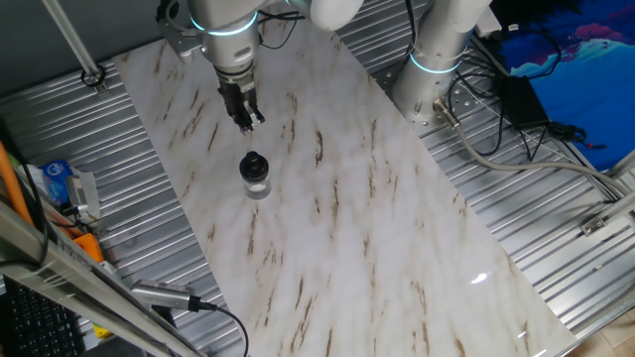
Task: Unscrew the lid from the jar
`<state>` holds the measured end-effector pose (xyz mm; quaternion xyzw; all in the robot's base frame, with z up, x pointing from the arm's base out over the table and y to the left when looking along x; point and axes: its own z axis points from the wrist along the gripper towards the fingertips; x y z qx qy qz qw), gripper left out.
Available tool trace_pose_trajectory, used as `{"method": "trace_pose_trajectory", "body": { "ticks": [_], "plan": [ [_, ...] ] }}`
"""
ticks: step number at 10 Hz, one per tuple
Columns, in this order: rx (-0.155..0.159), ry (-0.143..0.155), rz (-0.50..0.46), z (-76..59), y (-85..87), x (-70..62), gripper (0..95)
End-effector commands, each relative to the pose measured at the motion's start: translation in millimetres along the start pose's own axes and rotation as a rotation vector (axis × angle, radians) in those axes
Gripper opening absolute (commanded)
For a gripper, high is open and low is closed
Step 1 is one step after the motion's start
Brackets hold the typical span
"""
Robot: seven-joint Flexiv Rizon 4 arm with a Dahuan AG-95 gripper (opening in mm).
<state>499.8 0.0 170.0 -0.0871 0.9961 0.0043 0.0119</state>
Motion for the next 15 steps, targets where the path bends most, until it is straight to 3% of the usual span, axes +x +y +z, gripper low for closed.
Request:
{"method": "trace_pose_trajectory", "body": {
  "ticks": [1, 4, 10, 15],
  "plan": [
    [-0.001, -0.003, -0.021, -0.1, 0.0, -0.1, 0.0],
    [-0.005, 0.001, -0.076, -0.1, 0.0, -0.1, 0.0],
    [-0.013, 0.005, -0.351, -0.1, 0.0, -0.1, 0.0],
    [-0.008, 0.005, -0.432, -0.1, 0.0, -0.1, 0.0]
  ]
}}
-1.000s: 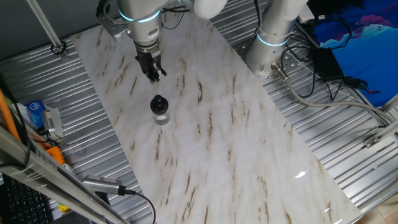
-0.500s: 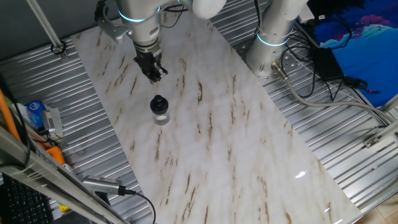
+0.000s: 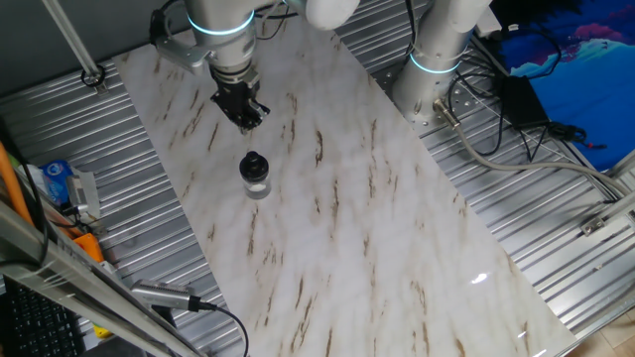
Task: Unscrew the lid from the jar
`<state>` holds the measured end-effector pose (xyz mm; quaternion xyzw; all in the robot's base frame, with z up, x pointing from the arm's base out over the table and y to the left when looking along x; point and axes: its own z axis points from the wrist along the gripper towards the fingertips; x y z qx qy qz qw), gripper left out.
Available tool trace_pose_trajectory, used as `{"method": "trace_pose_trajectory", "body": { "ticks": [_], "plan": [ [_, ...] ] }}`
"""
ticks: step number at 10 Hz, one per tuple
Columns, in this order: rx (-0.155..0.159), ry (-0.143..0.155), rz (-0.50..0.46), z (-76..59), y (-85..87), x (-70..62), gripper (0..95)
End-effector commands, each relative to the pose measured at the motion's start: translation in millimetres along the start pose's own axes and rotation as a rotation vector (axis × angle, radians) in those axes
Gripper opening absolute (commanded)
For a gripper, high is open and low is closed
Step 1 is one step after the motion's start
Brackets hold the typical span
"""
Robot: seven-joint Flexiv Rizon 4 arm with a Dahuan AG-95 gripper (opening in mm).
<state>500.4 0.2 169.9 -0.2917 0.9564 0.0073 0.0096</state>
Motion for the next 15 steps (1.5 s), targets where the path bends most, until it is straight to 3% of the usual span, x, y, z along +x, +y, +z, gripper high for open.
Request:
{"method": "trace_pose_trajectory", "body": {
  "ticks": [1, 6, 15],
  "plan": [
    [0.007, 0.003, -0.013, -0.2, 0.2, 0.5, 0.0],
    [0.023, 0.025, -0.021, -0.2, 0.2, 0.5, 0.0],
    [0.009, 0.022, -0.014, -0.2, 0.2, 0.5, 0.0]
  ]
}}
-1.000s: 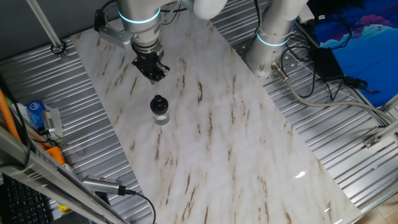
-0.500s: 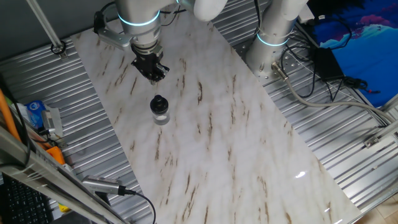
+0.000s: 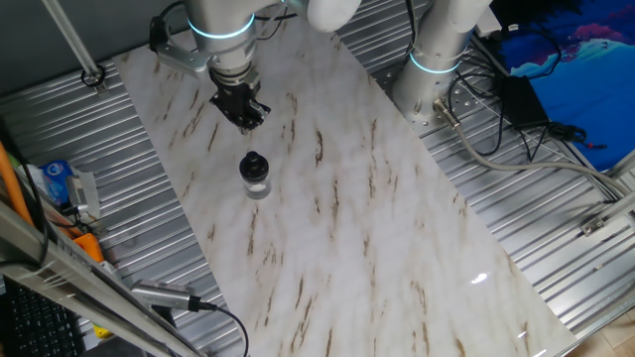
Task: Unscrew the lid from the jar
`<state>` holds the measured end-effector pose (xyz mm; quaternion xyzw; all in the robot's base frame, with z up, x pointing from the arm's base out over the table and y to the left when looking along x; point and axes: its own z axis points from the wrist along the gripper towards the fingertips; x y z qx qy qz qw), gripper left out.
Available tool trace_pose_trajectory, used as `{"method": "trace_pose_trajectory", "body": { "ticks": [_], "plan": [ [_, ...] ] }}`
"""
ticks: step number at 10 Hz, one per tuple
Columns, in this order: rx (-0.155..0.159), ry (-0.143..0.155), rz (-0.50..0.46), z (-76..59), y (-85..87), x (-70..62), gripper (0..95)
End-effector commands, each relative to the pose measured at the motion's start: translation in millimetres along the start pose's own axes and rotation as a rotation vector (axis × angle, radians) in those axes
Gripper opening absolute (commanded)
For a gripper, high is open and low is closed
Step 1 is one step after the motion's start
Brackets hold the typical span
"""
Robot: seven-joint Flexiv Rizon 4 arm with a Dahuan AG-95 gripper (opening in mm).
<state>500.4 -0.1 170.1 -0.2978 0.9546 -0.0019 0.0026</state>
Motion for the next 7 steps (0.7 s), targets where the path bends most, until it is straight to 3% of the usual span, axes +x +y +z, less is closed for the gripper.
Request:
{"method": "trace_pose_trajectory", "body": {
  "ticks": [1, 2, 4, 6, 7],
  "plan": [
    [-0.021, 0.015, -0.010, -0.1, 0.4, 0.3, 0.0],
    [-0.034, 0.019, -0.017, -1.5, 0.9, -0.1, 0.0],
    [-0.056, 0.000, -0.036, -12.0, 7.9, -8.2, 0.0],
    [-0.053, 0.002, -0.032, -22.8, 18.4, -16.9, 0.0],
    [-0.042, 0.011, -0.032, -25.4, 31.2, -27.3, 0.0]
  ]
}}
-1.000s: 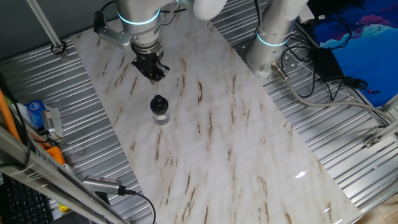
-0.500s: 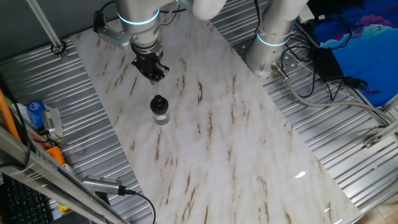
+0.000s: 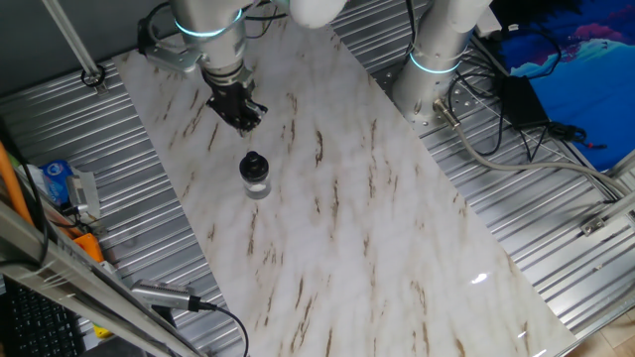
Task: Unscrew the lid from the jar
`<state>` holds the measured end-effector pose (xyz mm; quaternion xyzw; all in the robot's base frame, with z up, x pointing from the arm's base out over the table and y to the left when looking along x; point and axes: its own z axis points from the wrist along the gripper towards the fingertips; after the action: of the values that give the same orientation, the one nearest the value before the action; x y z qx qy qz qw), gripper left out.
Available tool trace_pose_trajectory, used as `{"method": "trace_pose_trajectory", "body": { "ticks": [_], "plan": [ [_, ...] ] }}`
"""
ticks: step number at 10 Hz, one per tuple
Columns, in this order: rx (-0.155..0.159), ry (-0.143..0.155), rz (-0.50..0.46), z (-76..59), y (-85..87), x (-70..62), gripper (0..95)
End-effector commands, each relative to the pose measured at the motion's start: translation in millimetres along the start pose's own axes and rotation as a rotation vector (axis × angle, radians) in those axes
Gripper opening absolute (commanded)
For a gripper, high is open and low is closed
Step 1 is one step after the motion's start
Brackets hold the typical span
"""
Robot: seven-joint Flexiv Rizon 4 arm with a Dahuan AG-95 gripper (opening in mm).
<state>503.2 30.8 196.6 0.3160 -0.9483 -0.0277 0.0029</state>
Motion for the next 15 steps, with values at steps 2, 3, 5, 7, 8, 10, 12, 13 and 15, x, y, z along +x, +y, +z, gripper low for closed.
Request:
{"method": "trace_pose_trajectory", "body": {
  "ticks": [2, 3, 5, 7, 8, 10, 12, 13, 15],
  "plan": [
    [0.048, 0.030, -0.038, 2.5, 19.0, -16.0, 38.0],
    [0.071, 0.005, -0.157, 6.7, 22.1, -20.3, 95.0],
    [0.079, 0.015, -0.223, 6.3, 21.9, -19.6, 95.0],
    [0.071, 0.014, -0.242, 5.6, 22.1, -18.7, 95.0],
    [0.066, 0.016, -0.243, 6.9, 21.8, -18.4, 95.0],
    [0.044, -0.003, -0.259, 13.1, 20.3, -17.1, 95.0],
    [0.033, -0.013, -0.298, 22.9, 16.4, -17.6, 95.0],
    [0.024, -0.022, -0.324, 30.1, 13.0, -18.0, 95.0],
    [0.023, -0.023, -0.353, 44.6, 8.2, -21.0, 95.0]
  ]
}}
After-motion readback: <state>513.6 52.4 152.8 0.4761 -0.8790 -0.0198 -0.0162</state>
